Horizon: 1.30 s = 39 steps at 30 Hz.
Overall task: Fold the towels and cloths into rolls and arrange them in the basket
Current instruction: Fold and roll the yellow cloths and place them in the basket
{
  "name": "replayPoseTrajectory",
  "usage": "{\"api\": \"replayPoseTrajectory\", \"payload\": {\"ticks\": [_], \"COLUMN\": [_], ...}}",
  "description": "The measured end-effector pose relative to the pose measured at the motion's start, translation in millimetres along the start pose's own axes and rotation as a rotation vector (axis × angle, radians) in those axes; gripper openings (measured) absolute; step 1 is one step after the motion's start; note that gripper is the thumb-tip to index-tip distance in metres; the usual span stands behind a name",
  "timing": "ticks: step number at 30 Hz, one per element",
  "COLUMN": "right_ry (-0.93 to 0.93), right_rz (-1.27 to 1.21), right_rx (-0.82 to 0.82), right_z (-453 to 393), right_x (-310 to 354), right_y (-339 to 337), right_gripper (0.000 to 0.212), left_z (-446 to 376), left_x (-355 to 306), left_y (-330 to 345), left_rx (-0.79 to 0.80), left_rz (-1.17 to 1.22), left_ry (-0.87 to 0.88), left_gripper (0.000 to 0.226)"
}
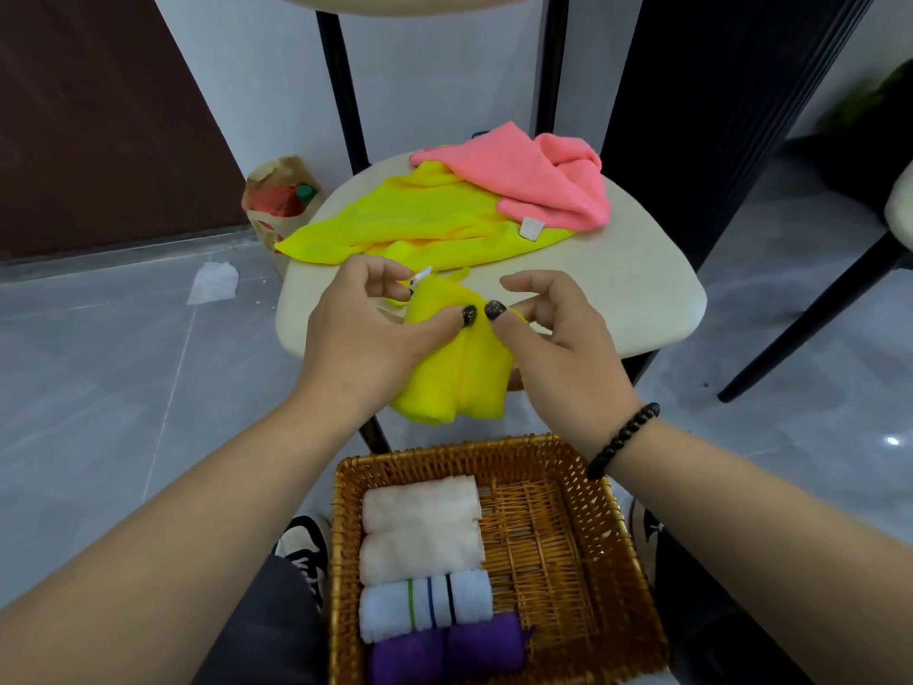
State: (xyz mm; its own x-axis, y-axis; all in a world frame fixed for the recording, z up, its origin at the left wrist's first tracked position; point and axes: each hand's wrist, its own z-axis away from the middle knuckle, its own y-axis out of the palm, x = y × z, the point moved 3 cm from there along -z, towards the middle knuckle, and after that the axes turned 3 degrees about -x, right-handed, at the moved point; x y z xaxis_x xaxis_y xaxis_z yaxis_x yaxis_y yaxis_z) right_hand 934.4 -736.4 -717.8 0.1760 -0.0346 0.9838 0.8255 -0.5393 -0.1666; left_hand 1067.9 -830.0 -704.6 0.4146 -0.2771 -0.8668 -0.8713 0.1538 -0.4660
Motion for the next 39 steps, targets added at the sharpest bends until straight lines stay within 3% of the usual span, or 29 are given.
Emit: {"api": "replayPoseTrajectory", "payload": {"ticks": [4, 7, 11, 13, 18, 22, 26, 29, 31, 34, 37, 39], "right_ry": [0.304, 0.396, 0.461, 0.483, 0.440, 0.430, 0.398, 0.336, 0.308, 0.308, 0.333, 0.359], "right_rz": [-0.335, -0.472, -0.454, -0.437, -0.402, -0.381, -0.445, -0.480, -0.472, -0.442, -0.458, -0.434], "right_rx": [0.043, 0.068, 0.111, 0.105, 0.069, 0.100, 0.088, 0.079, 0.080, 0.101, 0.109, 0.132], "right_z": [3.7, 3.0, 3.9, 3.5, 4.0, 15.1, 26.6, 34.6, 38.0, 49.9, 64.7, 74.8], "right_x": [3.5, 7.9, 5.9, 4.3, 9.7, 15.2, 28.2, 37.9, 38.9, 37.7, 34.4, 30.7], "right_y": [3.2, 0.4, -3.3, -6.3, -18.6, -25.6, -37.4, -49.9, -58.3, -70.4, -77.6, -78.5], "right_gripper": [0.025, 0.031, 0.039, 0.038, 0.026, 0.044, 0.023, 0.029, 0.035, 0.034, 0.032, 0.044], "left_z": [3.1, 7.8, 13.5, 12.9, 14.7, 26.3, 36.3, 47.7, 56.1, 71.1, 76.1, 79.5], "left_x": [-0.3, -6.4, -12.5, -11.2, -15.2, -27.8, -33.3, -36.9, -40.4, -46.1, -48.7, -52.3], "left_y": [6.9, 9.8, 16.9, 19.3, 19.5, 20.8, 27.0, 33.4, 35.9, 35.0, 29.0, 25.3], "left_rx": [0.045, 0.038, 0.100, 0.166, 0.302, 0.305, 0.270, 0.423, 0.533, 0.648, 0.576, 0.523], "left_rz": [0.251, 0.277, 0.135, 0.227, 0.410, 0.472, 0.558, 0.739, 0.772, 0.696, 0.479, 0.324], "left_ry": [-0.156, -0.060, 0.168, 0.153, 0.120, 0.150, -0.039, -0.316, -0.383, -0.293, -0.123, 0.064], "left_gripper": [0.058, 0.044, 0.020, 0.004, 0.024, 0.021, 0.016, 0.024, 0.025, 0.043, 0.048, 0.045]}}
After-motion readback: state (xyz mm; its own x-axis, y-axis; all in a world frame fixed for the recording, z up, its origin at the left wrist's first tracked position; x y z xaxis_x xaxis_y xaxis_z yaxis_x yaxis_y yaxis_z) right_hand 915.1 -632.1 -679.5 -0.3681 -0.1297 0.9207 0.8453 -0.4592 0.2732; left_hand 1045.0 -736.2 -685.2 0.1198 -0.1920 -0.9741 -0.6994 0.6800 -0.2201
